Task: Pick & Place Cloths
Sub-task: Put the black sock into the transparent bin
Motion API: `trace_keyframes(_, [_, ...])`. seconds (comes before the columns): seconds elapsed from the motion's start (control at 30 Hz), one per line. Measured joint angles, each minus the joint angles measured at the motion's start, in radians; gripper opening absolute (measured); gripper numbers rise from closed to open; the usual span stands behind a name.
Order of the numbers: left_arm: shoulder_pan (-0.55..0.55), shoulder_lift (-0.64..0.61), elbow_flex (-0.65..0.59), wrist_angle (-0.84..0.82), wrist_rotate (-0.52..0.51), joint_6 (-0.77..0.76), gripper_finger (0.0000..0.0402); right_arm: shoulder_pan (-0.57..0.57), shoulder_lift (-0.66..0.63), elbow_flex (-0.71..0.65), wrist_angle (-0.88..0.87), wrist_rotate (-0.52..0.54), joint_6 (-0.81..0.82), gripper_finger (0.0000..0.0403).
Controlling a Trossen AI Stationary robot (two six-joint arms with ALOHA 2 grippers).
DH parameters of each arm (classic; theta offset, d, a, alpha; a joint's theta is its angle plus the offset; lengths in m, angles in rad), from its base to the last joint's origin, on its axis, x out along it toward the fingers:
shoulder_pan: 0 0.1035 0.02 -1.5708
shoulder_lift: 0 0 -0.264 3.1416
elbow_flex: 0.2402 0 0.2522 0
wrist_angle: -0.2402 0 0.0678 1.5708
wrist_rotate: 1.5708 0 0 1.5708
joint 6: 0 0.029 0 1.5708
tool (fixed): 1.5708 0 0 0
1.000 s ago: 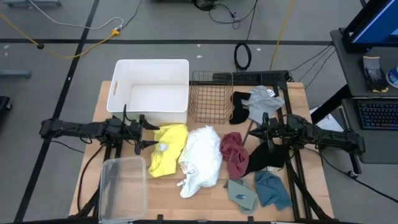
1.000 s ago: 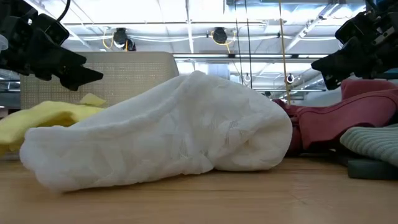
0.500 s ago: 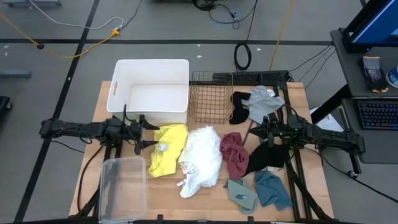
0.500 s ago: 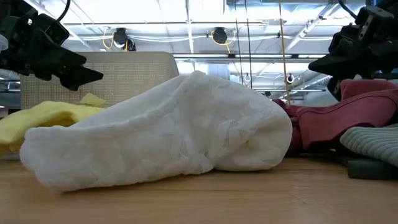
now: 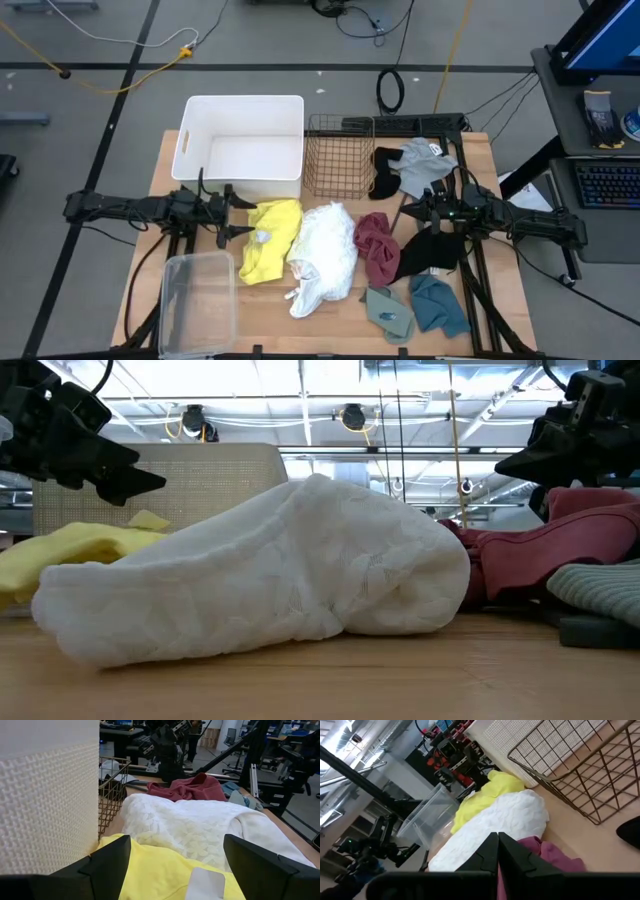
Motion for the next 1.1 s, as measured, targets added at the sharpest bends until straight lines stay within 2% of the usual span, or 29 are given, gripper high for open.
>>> trace_keyframes(0.1, [0.0, 0.0, 0.0, 0.007, -0.002, -0.002, 0.0324, 0.0, 0.0, 0.0, 0.021, 0.001, 0.0, 0.0004])
trace_keyframes(0.17, [0.0, 0.0, 0.0, 0.026, -0.002, -0.014, 0.0324, 0.0, 0.004, 0.0, 0.104, 0.011, -0.027, 0.0004])
trace_keyframes(0.3, [-0.002, 0.0, 0.0, 0.1, -0.003, -0.131, 0.0324, 0.0, 0.038, 0.001, 0.364, 0.057, -0.211, 0.0004])
trace_keyframes(0.4, [-0.002, 0.0, 0.0, 0.161, -0.003, -0.201, 0.0324, 0.0, 0.08, 0.03, 0.417, 0.133, -0.372, 0.0004])
trace_keyframes(0.63, [-0.002, 0.0, 0.0, 0.279, 0.001, -0.403, 0.0324, 0.0, 0.258, 0.228, 0.187, 0.236, -0.675, 0.0005])
trace_keyframes(0.7, [0.0, 0.0, 0.0, 0.315, 0.051, -0.455, 0.0324, -0.003, 0.318, 0.29, 0.11, 0.242, -0.723, 0.0005])
trace_keyframes(0.8, [-0.014, 0.001, 0.0, 0.36, 0.198, -0.422, 0.0324, -0.011, 0.413, 0.376, 0.021, 0.243, -0.773, 0.0005])
trace_keyframes(0.83, [-0.025, 0.001, 0.0, 0.393, 0.218, -0.409, 0.0324, -0.015, 0.444, 0.402, -0.001, 0.242, -0.785, 0.0005])
trace_keyframes(0.97, [-0.082, 0.0, 0.0, 0.551, 0.233, -0.348, 0.0324, -0.031, 0.56, 0.494, -0.113, 0.24, -0.829, 0.0005])
trace_keyframes(1.1, [-0.159, 0.002, 0.03, 0.568, 0.228, -0.319, 0.0324, -0.054, 0.65, 0.54, -0.187, 0.243, -0.844, 0.0017])
